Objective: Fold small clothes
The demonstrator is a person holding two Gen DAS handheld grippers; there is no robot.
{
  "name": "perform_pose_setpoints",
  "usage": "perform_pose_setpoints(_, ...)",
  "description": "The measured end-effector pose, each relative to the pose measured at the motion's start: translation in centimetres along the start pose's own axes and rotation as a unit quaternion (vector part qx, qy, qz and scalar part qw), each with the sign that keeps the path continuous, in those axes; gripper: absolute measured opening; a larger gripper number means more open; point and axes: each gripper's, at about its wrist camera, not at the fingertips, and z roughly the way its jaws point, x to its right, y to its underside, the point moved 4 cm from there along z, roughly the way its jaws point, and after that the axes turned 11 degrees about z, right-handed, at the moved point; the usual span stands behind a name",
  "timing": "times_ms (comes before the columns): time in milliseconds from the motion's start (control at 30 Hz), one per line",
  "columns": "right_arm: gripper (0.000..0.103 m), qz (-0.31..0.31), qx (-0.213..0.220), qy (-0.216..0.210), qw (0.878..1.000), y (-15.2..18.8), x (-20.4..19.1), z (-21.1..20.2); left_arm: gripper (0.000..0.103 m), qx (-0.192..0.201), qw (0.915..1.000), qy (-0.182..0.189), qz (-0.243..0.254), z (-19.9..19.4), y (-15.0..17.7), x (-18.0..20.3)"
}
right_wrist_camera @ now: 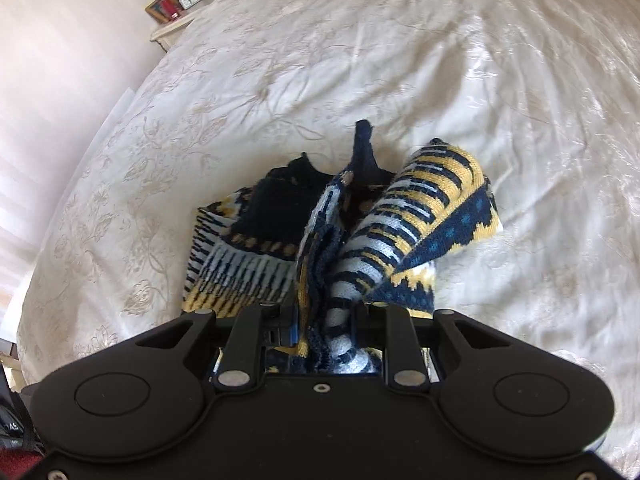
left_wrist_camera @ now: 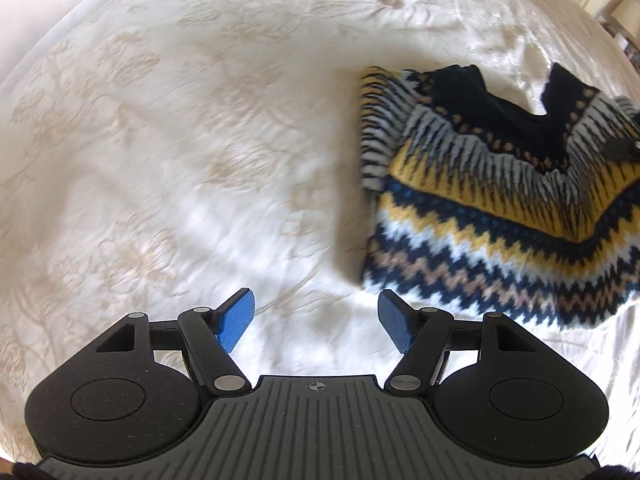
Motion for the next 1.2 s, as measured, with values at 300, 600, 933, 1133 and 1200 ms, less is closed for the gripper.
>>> perform_pose_setpoints(300,0.031,-0.046,-0.041,0.02,0.998,1.5,-7.8,6.1,0.067,-0.004,0.9996,0.003,-0.026,-0.7,2.4,-4.0)
perform_pose_setpoints(600,0.045,-0.082,-0.06,0.059,0.993,3.0,-10.9,9.9,0.067,-0.008,0.9987,0.009,-0.049,-0.7,3.4,-5.8)
perform_pose_setpoints(933,0.047,-0.072,0.01,-0.062,0.995,2.9,-11.1,4.9,0.067,0.022,0.9985,0.042,-0.029,-1.1,-0.3,-4.6)
perform_pose_setpoints(1133,0.05,-0.156,0.022,-0.009,0.987,6.4,-9.3,2.3,0.067,0.036,0.9957,0.085,-0.008,-0.6,-4.6,-3.0)
perform_pose_setpoints(1200,0.054,-0.193,0.03,0.006,0.981,8.3,-9.3,1.6,0.067,0.039,0.9943,0.1,0.0,-0.4,-6.0,-2.4)
